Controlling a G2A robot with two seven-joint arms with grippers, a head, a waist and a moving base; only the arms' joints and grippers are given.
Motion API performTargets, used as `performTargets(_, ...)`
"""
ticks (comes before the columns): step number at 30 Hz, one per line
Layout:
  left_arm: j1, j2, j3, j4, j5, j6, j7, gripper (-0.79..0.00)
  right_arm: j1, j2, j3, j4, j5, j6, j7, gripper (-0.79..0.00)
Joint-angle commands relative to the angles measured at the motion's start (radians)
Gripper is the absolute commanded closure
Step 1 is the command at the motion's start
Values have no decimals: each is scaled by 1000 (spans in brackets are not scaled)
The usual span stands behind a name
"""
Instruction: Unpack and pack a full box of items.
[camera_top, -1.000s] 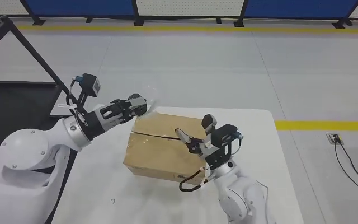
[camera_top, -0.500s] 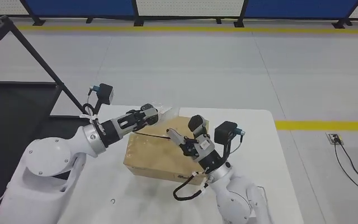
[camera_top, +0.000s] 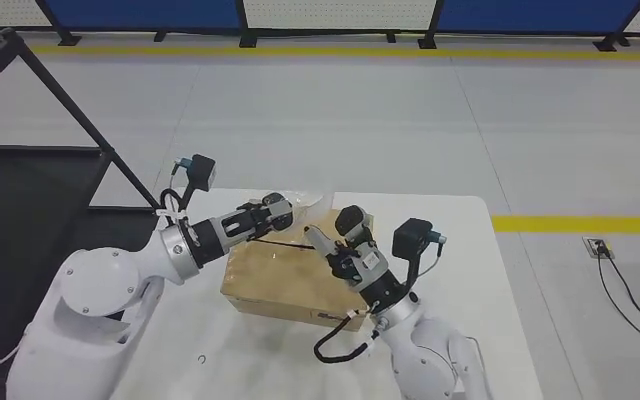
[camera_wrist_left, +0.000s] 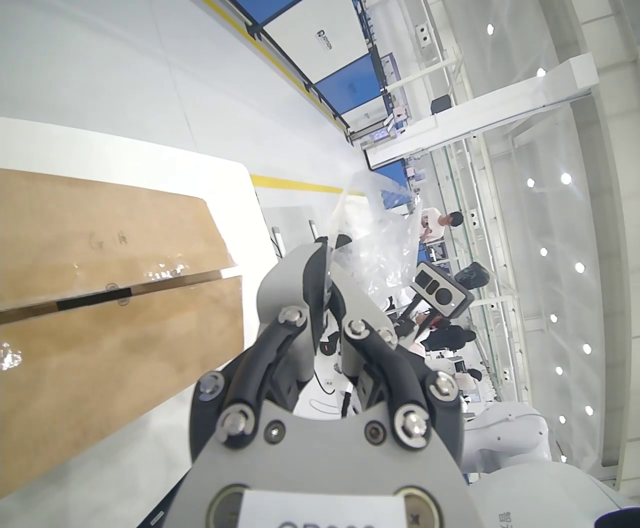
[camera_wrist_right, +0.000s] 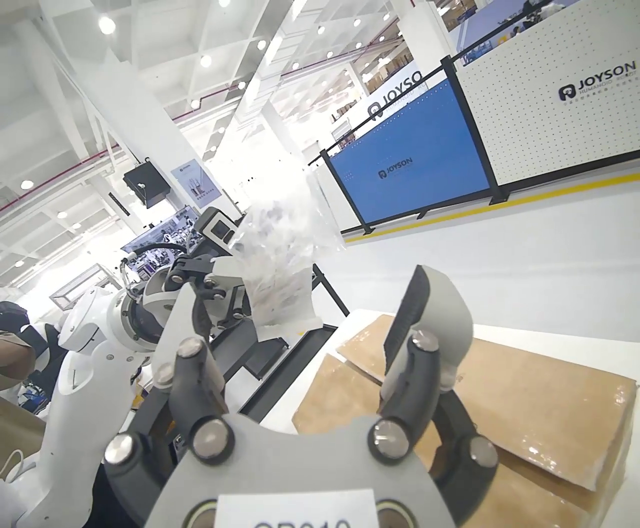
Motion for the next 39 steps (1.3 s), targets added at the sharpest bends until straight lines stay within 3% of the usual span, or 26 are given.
performTargets(1, -4, 0, 2, 5, -1, -3, -4, 0, -1, 2, -1, -2, 4, -1, 1, -631)
performTargets(9, -18, -1, 11, 22, -5, -10, -16, 0, 1, 9, -6, -5, 6, -3, -4, -474)
performTargets(15, -27, -2, 17, 34, -8, -19, -27, 0, 4, 14, -8, -7, 11, 3, -13, -286)
performTargets(20, -30, -2, 17, 41, -10, -24, -32, 0, 10, 18, -12, -7, 4, 13, -20, -55)
performTargets(22, -29, -2, 16, 40, -12, -25, -32, 0, 15, 19, -14, -8, -13, 22, -29, 0)
performTargets(29, -16, 0, 5, 25, -19, -26, -25, 0, 28, 24, -20, -21, -65, 50, -54, 0)
performTargets(39, -4, 2, -19, 14, -47, -19, -21, 0, 33, 43, -34, -51, -343, 14, -76, 0)
